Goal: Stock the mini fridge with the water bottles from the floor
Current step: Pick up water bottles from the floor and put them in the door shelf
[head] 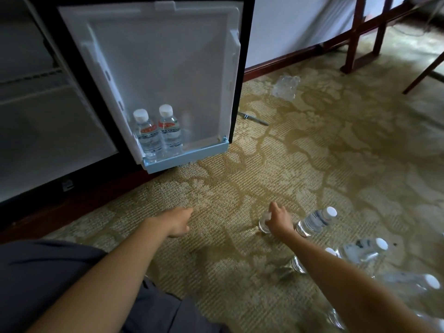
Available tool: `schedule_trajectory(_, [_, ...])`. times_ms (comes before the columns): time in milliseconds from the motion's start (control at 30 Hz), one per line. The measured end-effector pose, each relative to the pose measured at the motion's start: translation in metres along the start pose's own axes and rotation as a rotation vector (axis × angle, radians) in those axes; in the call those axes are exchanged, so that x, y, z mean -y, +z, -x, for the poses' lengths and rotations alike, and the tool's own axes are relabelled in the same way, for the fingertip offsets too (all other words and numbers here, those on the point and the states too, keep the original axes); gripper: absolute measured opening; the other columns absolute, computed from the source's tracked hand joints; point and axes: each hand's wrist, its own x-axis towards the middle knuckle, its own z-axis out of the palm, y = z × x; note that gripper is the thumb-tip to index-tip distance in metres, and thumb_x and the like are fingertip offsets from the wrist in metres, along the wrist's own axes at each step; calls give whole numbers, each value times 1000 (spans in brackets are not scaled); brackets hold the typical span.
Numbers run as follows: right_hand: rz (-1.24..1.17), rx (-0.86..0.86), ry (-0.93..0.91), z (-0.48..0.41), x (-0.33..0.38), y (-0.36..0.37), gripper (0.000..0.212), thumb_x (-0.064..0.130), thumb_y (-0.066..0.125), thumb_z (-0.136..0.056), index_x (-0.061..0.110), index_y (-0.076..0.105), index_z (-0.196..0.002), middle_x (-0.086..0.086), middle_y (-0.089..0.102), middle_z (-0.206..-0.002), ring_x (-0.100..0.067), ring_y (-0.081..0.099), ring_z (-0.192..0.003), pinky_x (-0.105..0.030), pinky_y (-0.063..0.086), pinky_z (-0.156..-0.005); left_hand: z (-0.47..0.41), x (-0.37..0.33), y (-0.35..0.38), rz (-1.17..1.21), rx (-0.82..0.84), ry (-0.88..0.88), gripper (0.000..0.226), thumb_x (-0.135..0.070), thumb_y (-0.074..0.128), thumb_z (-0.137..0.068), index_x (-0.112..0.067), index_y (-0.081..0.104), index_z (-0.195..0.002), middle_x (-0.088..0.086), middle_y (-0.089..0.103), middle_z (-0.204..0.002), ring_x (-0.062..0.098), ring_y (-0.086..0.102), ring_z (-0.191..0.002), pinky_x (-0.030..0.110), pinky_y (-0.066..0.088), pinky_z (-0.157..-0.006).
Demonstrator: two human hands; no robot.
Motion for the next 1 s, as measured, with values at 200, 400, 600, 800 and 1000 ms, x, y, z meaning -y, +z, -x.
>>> schedule_trajectory(200, [-126,-7,-160,8,39,-20,29,17,67,-80,7,56,-104,-12,65,-107,-21,59,-87,-25,50,-66,4,-1,-7,157,-42,36,65,-17,56,-90,-15,22,-146,13,40,-143,29,44,-128,39,40,-103])
schedule_trajectory(400, [-104,101,-560,39,117,-59,24,19,71,-74,12,61,-95,2,59,-88,-11,53,-79,-18,44,-63,7,-3,-25,383,-141,98,83,-14,71,-78,-18,23,-146,10,42,-142,25,45,-127,35,41,-105])
schedule_trajectory(600, [-283,166,-778,61,195,-90,21,13,73,-70,19,59,-85,9,56,-79,-11,56,-75,-27,50,-68,15,10,-45,541,-331,190,58,-9,75,-68,-13,50,-119,0,56,-110,19,55,-100,26,48,-77])
schedule_trajectory(800, [-164,168,-965,61,243,-107,18,15,72,-72,19,61,-85,15,56,-76,-5,53,-72,-21,42,-67,21,36,-61,729,-504,182,59,-23,80,-62,-19,53,-114,-2,66,-108,18,63,-98,37,51,-88])
schedule_trajectory(1000, [-344,284,-928,53,263,-109,15,12,71,-77,19,63,-86,11,57,-77,-4,56,-69,-18,47,-68,23,47,-67,900,-588,149,65,-34,75,-54,-24,55,-114,-3,66,-111,18,62,-101,38,53,-89])
